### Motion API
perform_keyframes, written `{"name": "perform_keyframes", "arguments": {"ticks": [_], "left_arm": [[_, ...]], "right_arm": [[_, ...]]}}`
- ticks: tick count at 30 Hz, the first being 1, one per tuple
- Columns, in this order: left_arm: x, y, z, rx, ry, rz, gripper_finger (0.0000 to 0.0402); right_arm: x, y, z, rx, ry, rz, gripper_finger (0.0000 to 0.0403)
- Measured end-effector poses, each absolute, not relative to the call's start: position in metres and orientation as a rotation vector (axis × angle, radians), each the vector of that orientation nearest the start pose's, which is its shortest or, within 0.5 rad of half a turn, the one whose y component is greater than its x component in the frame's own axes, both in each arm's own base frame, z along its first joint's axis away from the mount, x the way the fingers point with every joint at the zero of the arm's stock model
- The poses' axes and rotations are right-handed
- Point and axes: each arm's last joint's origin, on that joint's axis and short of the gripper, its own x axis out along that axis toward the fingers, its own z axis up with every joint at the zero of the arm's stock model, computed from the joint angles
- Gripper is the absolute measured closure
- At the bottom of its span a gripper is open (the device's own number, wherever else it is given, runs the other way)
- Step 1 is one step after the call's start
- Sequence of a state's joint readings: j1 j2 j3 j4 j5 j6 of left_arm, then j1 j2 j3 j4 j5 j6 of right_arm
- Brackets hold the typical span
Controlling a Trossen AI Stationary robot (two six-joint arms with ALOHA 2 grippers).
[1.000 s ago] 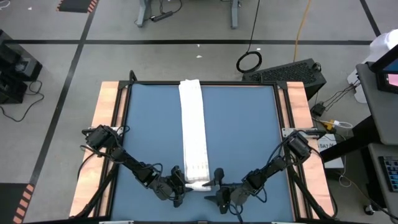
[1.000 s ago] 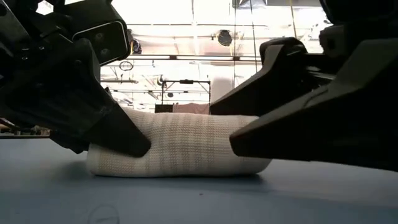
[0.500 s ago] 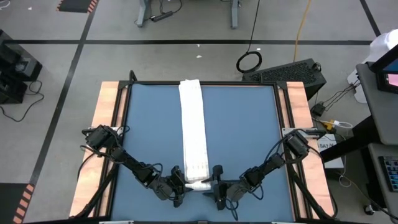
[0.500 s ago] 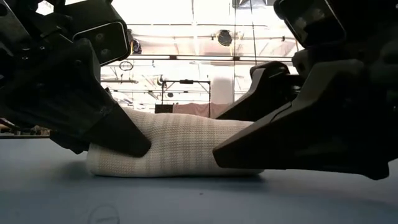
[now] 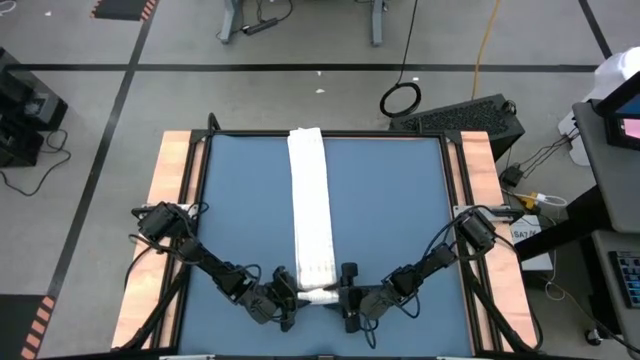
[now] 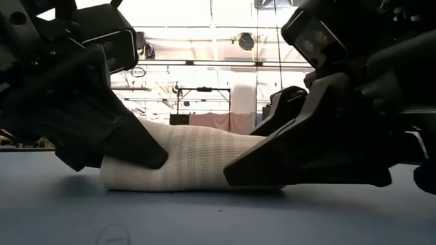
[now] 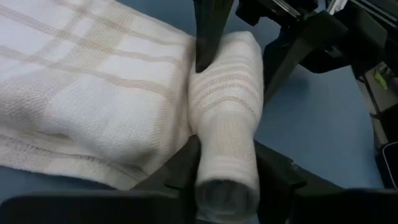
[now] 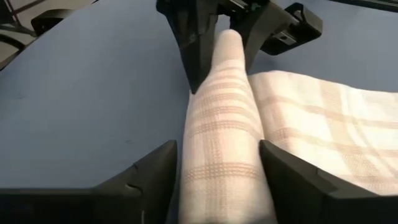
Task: Roll towel into tight, uniform cylinder
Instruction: Roll the white towel
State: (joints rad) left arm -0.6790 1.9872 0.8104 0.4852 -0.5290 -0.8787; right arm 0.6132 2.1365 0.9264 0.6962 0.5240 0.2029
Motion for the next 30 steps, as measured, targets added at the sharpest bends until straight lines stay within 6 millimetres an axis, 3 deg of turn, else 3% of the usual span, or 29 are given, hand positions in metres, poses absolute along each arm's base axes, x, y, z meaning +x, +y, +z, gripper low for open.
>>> {"name": "perform_keyframes", "arguments": {"ticks": [9, 13, 18, 25, 30], "left_arm": [[0.261, -0.213, 0.108, -0.353, 0.576, 0.143, 0.018], [0.245, -0.218, 0.126, -0.213, 0.518, 0.178, 0.0165], [0.245, -0.242, 0.147, -0.071, 0.302, 0.086, 0.0164], [0.256, -0.241, 0.119, -0.04, 0.324, 0.082, 0.0161], [0.262, -0.245, 0.105, -0.027, 0.317, 0.054, 0.0132]], "right_arm": [[0.324, 0.208, 0.072, -0.044, 0.451, 0.049, 0.0235], [0.323, 0.208, 0.071, -0.012, 0.467, 0.041, 0.0237], [0.323, 0.208, 0.071, -0.01, 0.467, 0.041, 0.0234], [0.324, 0.207, 0.071, -0.011, 0.464, 0.043, 0.0234], [0.324, 0.207, 0.071, -0.007, 0.465, 0.043, 0.0234]]}}
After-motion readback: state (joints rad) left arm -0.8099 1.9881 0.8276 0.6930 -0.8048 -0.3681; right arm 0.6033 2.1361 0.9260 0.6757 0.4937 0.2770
